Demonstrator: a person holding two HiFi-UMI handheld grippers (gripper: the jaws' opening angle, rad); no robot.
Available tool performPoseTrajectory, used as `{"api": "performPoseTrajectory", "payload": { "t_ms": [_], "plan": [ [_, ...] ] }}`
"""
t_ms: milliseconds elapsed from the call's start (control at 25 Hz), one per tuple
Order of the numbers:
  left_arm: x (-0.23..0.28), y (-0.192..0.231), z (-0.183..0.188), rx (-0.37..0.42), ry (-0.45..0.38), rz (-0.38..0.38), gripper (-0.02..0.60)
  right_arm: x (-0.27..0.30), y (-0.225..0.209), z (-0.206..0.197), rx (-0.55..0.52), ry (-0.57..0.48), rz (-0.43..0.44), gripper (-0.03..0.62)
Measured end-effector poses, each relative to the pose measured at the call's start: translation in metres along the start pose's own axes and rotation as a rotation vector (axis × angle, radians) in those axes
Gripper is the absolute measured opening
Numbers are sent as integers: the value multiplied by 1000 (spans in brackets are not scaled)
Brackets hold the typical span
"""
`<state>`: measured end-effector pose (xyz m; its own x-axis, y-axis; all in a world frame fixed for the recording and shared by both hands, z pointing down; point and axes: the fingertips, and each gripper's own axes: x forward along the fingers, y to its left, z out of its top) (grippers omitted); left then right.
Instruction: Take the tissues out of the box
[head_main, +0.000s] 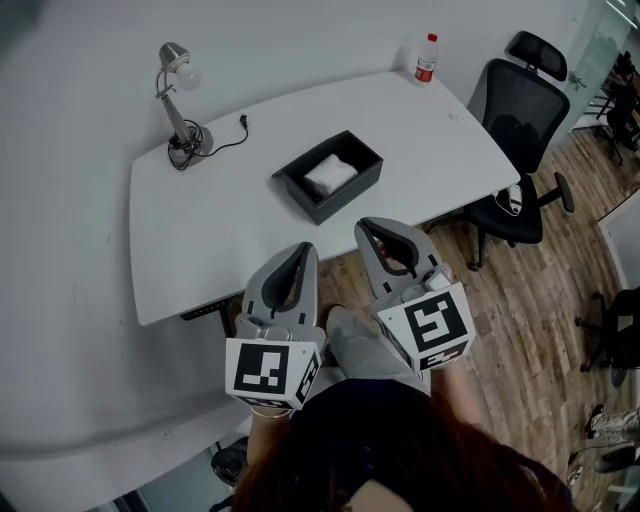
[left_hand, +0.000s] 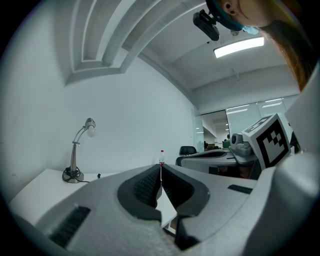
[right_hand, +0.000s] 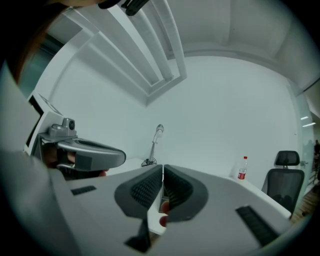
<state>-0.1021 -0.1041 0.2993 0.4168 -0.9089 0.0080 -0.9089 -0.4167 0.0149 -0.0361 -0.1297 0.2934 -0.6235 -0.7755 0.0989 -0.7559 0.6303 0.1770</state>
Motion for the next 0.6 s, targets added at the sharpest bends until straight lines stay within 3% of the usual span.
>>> {"api": "performPoseTrajectory", "payload": {
  "t_ms": [600],
  "plan": [
    [54, 35, 2, 16, 16, -21, 26, 59, -29, -14, 3, 57, 8, 69]
  ]
}}
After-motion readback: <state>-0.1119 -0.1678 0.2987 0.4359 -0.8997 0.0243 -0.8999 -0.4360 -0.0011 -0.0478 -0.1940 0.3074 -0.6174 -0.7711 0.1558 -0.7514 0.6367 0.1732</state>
